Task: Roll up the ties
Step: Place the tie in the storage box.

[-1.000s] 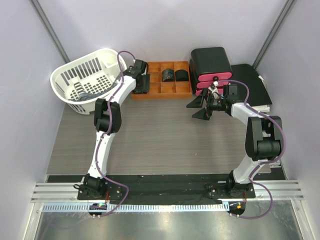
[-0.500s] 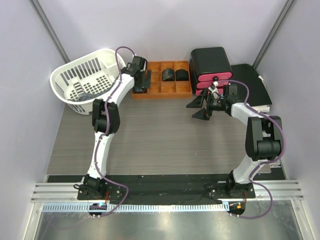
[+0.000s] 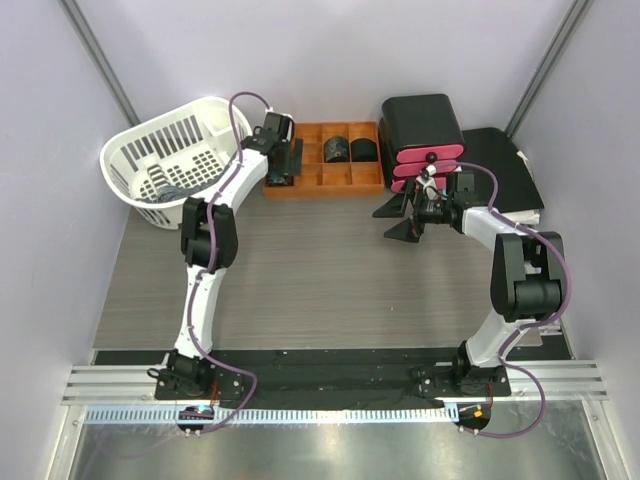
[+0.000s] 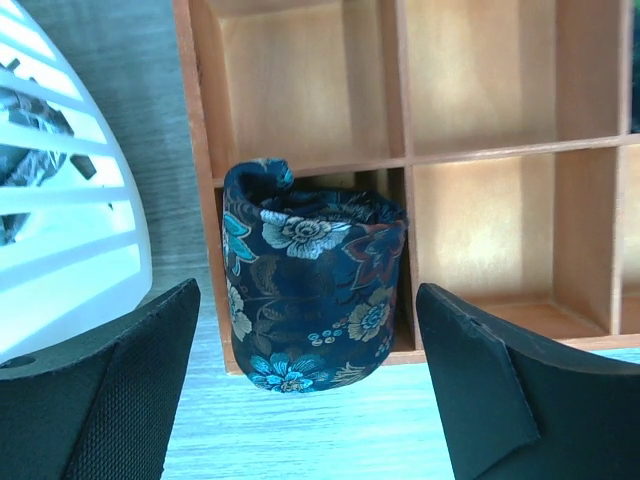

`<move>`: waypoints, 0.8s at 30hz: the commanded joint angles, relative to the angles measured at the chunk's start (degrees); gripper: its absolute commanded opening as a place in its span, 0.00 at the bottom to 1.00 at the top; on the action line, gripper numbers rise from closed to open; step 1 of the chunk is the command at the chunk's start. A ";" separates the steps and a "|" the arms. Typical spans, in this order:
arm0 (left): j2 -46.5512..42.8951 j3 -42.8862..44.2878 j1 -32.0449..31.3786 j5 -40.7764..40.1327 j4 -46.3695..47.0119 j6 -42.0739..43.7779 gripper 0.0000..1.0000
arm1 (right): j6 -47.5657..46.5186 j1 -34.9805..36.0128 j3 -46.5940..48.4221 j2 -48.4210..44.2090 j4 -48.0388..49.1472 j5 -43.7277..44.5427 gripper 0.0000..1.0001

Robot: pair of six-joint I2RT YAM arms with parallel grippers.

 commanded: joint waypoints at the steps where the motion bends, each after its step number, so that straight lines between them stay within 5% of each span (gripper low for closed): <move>1: -4.93 -0.61 -0.42 1.13 5.67 1.90 0.87 | 0.76 -0.07 -0.80 -2.30 1.57 -0.96 1.00; 24: 0.17 -0.96 -0.42 -1.23 11.22 6.39 0.52 | 1.02 0.02 -1.41 -1.69 2.28 -1.14 1.00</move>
